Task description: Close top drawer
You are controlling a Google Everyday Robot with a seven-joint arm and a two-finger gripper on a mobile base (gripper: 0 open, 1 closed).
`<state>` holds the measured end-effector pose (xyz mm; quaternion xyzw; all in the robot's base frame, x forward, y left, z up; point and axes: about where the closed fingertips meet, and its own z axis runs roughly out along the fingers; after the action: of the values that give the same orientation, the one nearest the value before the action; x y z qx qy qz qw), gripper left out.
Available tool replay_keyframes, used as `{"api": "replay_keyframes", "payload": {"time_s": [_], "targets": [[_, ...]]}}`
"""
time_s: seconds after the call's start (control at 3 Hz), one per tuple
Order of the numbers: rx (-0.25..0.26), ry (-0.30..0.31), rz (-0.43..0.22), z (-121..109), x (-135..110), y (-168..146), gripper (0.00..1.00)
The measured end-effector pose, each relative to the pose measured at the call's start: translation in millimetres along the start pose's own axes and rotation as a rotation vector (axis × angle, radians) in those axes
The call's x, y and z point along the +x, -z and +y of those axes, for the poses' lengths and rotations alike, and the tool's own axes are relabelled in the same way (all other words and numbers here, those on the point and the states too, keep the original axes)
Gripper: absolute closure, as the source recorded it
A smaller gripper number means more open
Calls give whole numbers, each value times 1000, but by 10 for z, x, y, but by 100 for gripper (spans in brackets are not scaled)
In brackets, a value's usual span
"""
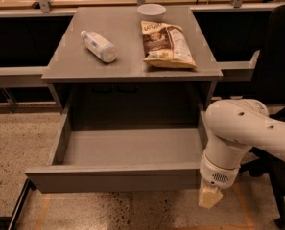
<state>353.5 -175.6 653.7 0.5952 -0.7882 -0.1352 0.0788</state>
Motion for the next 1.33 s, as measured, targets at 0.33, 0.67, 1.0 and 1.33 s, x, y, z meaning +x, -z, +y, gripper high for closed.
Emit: {"api": "replay_keyframes", "payload": {"time_s": [0.33, 0.67, 1.0, 1.33], "targets": [[70, -18, -17, -199, -85, 68, 100], [109, 0, -11, -377, -126, 108, 100], [202, 61, -63, -971, -403, 437, 100], [220, 72, -73, -1073, -455, 502, 100]]}}
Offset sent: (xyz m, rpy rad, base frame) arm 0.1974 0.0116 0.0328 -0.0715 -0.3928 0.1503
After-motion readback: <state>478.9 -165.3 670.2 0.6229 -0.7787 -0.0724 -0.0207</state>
